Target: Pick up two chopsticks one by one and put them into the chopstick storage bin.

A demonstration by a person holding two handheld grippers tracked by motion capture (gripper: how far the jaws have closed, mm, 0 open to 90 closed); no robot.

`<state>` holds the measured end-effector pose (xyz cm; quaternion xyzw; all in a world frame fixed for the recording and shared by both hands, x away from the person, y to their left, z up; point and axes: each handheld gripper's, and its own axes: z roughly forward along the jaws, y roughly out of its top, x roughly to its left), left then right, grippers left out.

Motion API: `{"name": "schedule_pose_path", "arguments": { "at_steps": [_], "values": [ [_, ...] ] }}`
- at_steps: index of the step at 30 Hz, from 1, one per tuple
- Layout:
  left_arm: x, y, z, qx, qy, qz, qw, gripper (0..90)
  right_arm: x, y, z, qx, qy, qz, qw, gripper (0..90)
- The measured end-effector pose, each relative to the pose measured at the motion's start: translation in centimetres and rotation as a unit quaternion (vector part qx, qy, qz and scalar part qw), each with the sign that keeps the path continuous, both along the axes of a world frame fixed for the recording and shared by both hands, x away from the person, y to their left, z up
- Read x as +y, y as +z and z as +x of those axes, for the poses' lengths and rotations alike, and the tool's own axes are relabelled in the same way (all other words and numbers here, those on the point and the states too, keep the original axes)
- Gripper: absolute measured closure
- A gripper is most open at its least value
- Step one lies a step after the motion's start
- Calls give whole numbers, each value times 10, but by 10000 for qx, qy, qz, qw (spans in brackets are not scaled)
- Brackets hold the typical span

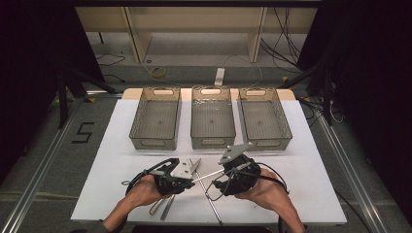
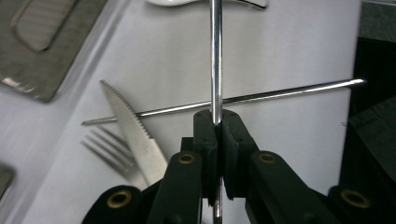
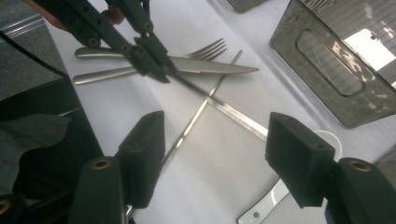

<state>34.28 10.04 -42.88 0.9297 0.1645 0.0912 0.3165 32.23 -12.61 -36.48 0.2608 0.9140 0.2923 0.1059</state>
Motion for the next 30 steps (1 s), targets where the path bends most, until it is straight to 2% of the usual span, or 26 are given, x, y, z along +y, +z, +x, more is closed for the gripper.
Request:
{"name": "schedule_pose_path", "arguments": {
  "at_steps": [4,6,9,13,16,21,23,29,30],
  "values": [
    [8,3,6,123,441,-215,9987,852,3,-3,-1,45,-93,-5,9999,325],
    [13,5,9,93,617,-242,9978,851,4,-6,-2,30,-146,-19,9999,320],
    [19,6,12,157,897,-391,9951,852,6,-11,-1,60,-233,0,9997,312],
    [29,9,17,187,1219,-483,9912,852,6,-20,-1,101,-360,40,9993,301],
    [37,11,21,198,1382,-519,9888,852,6,-29,0,154,-429,36,9990,292],
    [49,13,27,194,1706,-631,9831,852,5,-46,2,309,-538,-68,9981,293],
    [53,14,29,198,1832,-689,9804,852,4,-52,2,417,-473,-83,9980,293],
    [64,17,35,162,1994,-766,9768,852,12,-64,-1,506,-400,-263,9976,294],
    [66,18,37,170,2057,-802,9752,852,13,-65,-1,507,-392,-275,9976,294]
  ]
}}
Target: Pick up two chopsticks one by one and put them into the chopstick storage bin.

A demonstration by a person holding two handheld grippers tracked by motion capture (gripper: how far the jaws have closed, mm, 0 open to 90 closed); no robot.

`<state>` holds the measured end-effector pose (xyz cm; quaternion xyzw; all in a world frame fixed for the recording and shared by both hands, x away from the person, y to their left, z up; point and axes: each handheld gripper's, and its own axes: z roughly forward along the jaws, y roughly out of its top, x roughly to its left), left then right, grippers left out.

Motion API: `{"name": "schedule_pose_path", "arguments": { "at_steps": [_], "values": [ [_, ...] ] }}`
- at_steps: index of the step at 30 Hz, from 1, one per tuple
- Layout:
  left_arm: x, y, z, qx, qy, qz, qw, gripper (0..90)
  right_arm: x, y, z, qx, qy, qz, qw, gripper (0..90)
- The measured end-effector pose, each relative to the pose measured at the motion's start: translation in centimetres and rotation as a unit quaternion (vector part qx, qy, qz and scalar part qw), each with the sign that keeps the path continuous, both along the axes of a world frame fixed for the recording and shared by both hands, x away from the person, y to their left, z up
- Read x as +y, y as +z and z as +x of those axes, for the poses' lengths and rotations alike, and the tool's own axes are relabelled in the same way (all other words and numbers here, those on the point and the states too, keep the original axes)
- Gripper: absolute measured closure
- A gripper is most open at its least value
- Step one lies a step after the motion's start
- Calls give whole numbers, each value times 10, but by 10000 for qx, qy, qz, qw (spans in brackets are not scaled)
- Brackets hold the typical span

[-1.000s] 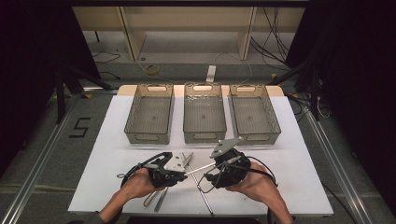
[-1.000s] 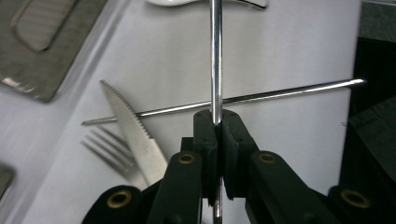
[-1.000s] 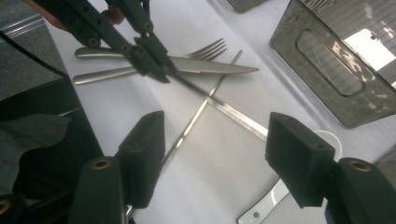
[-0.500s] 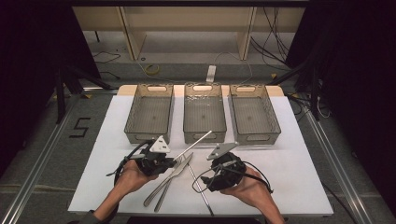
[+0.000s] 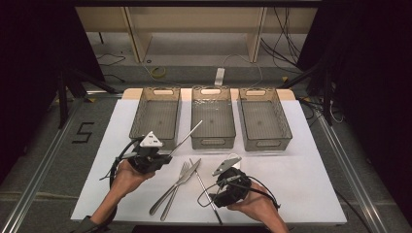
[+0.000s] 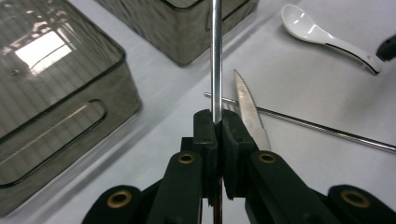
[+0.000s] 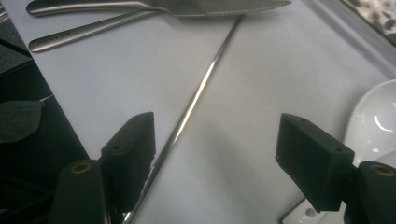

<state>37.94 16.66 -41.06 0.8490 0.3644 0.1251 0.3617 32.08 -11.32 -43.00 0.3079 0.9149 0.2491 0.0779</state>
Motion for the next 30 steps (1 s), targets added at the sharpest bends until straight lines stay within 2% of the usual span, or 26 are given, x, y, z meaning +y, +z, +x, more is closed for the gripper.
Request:
{"name": "schedule_pose_path", "arguments": {
  "at_steps": [5,9,11,17,24,27,30],
  "values": [
    [14,6,11,-16,287,-148,9995,852,4,-5,-2,-7,2,-55,10000,295],
    [26,11,26,-68,569,-279,9980,852,4,-9,-1,87,60,123,9999,295],
    [32,13,34,-83,693,-307,9971,852,5,-11,-1,110,27,75,9999,295],
    [47,17,56,-94,1093,-564,9924,852,7,-16,-2,195,104,31,9998,295],
    [57,21,79,-105,1461,-673,9869,852,8,-17,-2,204,99,16,9997,293],
    [59,21,88,-97,1532,-676,9858,852,7,-16,-1,256,149,127,9995,287],
    [60,20,97,-94,1633,-647,9844,852,8,-16,-2,260,164,138,9994,282]
  ]
}}
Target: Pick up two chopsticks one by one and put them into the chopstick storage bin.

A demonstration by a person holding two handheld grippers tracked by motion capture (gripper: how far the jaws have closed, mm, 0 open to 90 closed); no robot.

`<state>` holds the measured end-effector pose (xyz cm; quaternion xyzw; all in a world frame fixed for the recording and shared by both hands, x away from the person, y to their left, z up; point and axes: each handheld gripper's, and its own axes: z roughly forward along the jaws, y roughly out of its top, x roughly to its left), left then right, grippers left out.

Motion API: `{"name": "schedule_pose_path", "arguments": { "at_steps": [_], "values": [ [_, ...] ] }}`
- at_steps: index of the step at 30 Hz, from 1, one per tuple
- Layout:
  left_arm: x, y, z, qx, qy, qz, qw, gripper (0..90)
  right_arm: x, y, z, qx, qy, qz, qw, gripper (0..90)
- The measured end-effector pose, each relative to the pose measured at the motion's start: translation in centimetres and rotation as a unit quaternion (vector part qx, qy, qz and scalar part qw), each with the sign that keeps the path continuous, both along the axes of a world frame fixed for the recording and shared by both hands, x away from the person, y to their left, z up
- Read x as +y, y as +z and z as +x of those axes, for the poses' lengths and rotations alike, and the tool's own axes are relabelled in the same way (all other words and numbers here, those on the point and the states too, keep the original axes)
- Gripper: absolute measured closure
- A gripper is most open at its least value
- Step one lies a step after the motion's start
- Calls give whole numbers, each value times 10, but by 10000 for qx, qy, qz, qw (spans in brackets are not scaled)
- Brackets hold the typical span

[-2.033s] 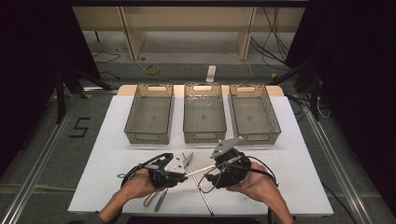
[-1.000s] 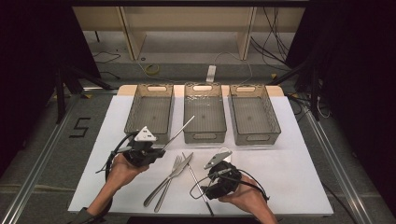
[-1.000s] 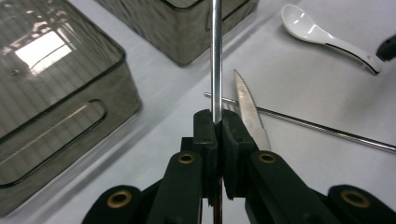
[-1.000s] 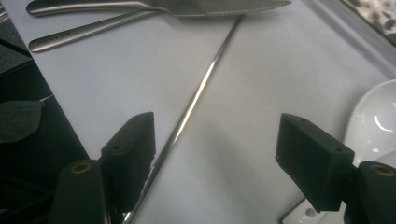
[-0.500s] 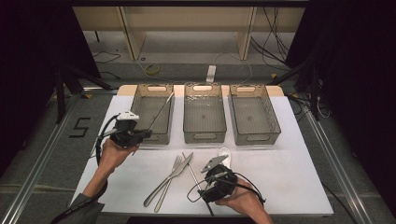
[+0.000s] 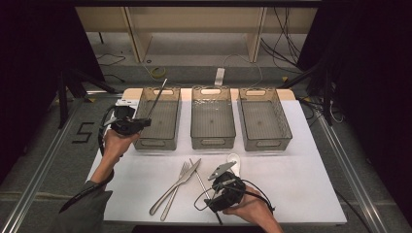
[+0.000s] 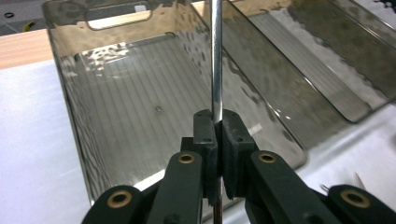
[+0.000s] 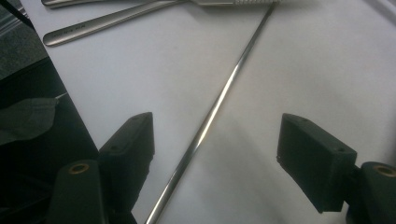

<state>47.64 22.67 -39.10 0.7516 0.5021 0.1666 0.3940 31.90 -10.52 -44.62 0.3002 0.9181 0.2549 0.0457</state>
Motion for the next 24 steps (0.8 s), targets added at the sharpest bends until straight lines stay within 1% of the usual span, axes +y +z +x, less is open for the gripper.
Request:
{"name": "schedule_pose_path", "arguments": {
  "at_steps": [4,6,8,13,16,24],
  "values": [
    [3,-2,11,-1,183,-30,9998,852,1,0,0,34,-1,-9,10000,282],
    [4,-3,16,32,223,-7,9997,852,1,0,0,43,2,-10,10000,282],
    [5,-4,20,23,278,37,9996,852,1,0,0,41,4,-10,10000,282],
    [9,-3,29,65,345,-79,9994,852,1,-1,0,52,35,-15,10000,282],
    [10,-5,33,85,363,46,9993,852,1,-1,0,54,54,-18,10000,282],
    [15,-15,41,221,494,171,9984,849,1,-1,0,62,64,-17,10000,283]
  ]
}}
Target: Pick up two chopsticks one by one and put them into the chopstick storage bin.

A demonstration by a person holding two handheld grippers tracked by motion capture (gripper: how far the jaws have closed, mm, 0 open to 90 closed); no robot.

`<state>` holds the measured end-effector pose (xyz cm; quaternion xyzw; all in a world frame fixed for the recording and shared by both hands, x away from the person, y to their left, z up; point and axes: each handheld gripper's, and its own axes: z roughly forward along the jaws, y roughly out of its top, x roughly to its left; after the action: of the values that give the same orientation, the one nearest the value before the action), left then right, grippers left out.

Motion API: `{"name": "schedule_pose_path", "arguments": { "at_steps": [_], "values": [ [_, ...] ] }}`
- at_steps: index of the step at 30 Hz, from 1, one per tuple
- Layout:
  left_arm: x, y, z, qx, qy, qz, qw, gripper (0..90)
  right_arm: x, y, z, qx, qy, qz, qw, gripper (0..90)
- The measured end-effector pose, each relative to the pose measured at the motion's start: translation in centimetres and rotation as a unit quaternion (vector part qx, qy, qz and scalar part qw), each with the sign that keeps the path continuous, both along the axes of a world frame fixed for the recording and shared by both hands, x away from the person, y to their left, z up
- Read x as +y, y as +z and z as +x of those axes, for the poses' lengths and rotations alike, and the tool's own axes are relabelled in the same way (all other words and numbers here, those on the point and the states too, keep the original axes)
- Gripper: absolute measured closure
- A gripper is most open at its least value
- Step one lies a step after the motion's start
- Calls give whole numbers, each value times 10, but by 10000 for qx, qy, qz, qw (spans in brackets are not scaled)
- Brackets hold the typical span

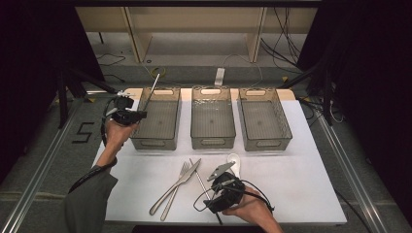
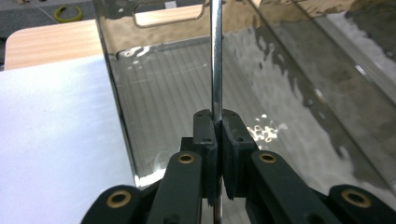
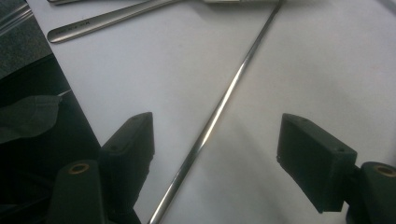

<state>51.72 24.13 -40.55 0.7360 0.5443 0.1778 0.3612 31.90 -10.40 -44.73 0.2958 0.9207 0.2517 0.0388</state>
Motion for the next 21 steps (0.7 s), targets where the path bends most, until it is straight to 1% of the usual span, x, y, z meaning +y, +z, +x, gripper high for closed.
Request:
{"name": "schedule_pose_path", "arguments": {
  "at_steps": [4,7,10,12,13,15,16,17,18,19,21],
  "values": [
    [1,-6,1,47,79,13,10000,847,1,0,0,9,39,0,10000,286],
    [0,-10,2,120,102,47,9999,845,1,0,-1,20,43,-6,10000,286],
    [-1,-14,4,191,240,23,9995,831,1,-1,-1,23,49,-20,10000,287],
    [-1,-14,4,223,356,-74,9991,745,1,0,-1,38,30,-19,10000,287],
    [-1,-14,4,249,362,-92,9990,686,1,-1,0,32,39,-19,10000,287],
    [-2,-11,3,243,396,-110,9989,602,1,-1,0,41,31,-18,10000,287],
    [-2,-10,3,246,405,-169,9987,547,0,-1,0,37,31,-22,10000,287],
    [-2,-9,2,294,399,-245,9985,492,0,-1,0,40,26,-23,10000,289],
    [-1,-9,1,340,348,-278,9984,457,0,-1,0,51,19,-36,10000,292],
    [-1,-8,-1,358,352,-357,9981,433,0,-1,0,46,12,-60,10000,292],
    [-1,-6,-6,413,258,-490,9976,374,0,-1,0,20,-10,-137,9999,292]
  ]
}}
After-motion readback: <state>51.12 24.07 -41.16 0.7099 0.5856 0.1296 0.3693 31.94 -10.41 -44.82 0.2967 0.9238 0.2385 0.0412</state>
